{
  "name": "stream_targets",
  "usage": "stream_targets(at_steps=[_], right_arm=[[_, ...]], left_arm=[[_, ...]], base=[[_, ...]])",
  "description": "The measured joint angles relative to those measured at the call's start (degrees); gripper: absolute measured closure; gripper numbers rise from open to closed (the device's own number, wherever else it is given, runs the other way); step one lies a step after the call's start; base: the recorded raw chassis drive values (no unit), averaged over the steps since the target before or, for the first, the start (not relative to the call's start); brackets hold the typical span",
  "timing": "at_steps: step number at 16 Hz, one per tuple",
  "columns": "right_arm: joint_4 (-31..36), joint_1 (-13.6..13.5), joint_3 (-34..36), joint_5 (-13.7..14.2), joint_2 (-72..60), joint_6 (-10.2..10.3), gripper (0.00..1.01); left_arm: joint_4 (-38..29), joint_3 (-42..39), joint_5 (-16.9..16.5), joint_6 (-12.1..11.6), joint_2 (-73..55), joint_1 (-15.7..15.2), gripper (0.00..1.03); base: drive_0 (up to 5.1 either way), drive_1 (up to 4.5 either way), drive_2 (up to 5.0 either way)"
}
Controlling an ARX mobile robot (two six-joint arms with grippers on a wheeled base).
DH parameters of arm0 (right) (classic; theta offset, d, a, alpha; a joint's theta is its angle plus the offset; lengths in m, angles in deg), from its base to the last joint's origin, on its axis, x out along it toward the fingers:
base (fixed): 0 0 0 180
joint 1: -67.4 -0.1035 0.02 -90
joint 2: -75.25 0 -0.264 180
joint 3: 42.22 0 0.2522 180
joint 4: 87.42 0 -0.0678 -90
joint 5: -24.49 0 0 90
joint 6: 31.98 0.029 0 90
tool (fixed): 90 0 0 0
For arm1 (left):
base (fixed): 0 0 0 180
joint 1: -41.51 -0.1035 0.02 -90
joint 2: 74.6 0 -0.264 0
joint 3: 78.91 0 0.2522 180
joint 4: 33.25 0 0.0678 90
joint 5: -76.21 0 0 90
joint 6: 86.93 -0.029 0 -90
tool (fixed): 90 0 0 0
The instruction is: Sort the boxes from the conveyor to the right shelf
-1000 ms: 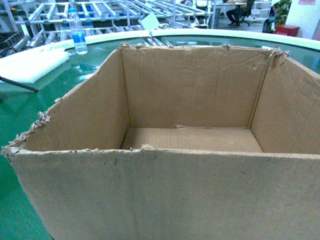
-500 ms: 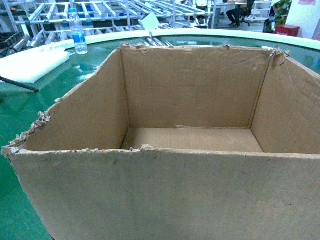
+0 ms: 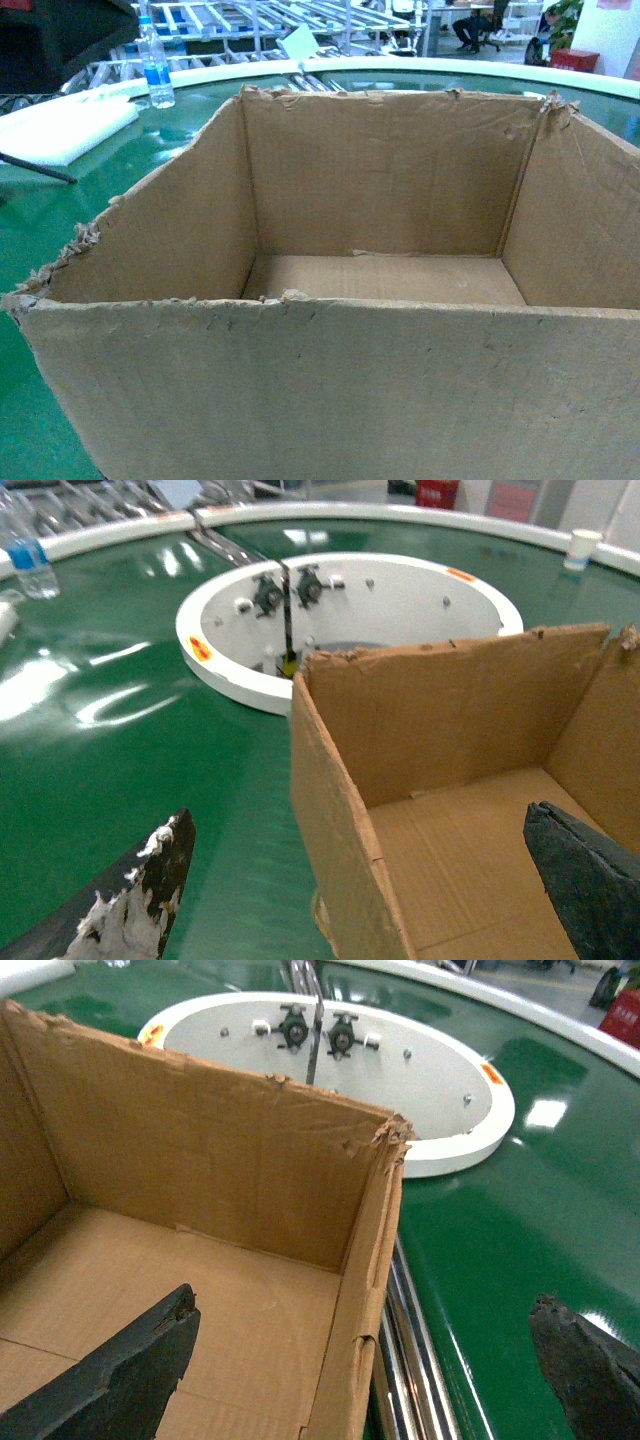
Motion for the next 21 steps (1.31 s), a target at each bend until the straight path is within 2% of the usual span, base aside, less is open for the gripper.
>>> stream_targets(at_steps=[2, 4, 6, 8, 13, 14, 16, 19, 21], right_arm=[[-3.1, 0.1, -4.9, -0.5, -7.0, 1.0, 0.03], [-4.2, 0.1, -5.9, -0.3, -10.2, 1.5, 0.03], [-4.9, 0.6, -5.9, 0.2, -10.8, 2.1, 0.03], [-4.1, 0.8, -3.6, 0.5, -11.4, 4.2, 0.03], [-2.7, 1.0, -3.1, 0.5, -12.7, 5.0, 0.03], [-2.4, 1.2, -3.0, 0.5, -12.9, 5.4, 0.07], [-2.4, 1.2, -2.5, 0.5, -12.2, 5.4, 0.73], [-2.3, 1.2, -2.4, 1.0, -11.8, 5.6, 0.89], [-2.4, 1.2, -2.3, 0.9, -11.8, 5.8, 0.93]], left_arm=[[4.7, 5.2, -3.8, 0.1, -5.2, 0.6, 0.05], [11.2, 7.1, -4.0, 0.4, -9.3, 1.7, 0.05], [17.0, 7.1, -3.9, 2.0, -10.3, 2.8, 0.05], [18.4, 5.2, -2.5, 3.3, -10.1, 4.3, 0.05], [17.7, 3.5, -1.9, 4.4, -11.8, 4.5, 0.05], [17.7, 3.4, -1.6, 4.8, -12.0, 4.5, 0.11], [17.8, 3.2, -1.9, 6.4, -12.0, 4.5, 0.76], [18.0, 3.0, -0.8, 7.5, -11.6, 4.5, 0.91], [18.0, 3.0, -0.3, 7.7, -11.5, 4.5, 0.94]], base=[[0.0, 0.0, 0.0], [0.0, 0.0, 0.0], [0.0, 0.0, 0.0], [0.0, 0.0, 0.0], [0.0, 0.0, 0.0], [0.0, 0.0, 0.0], [0.0, 0.0, 0.0], [0.0, 0.0, 0.0], [0.0, 0.0, 0.0]])
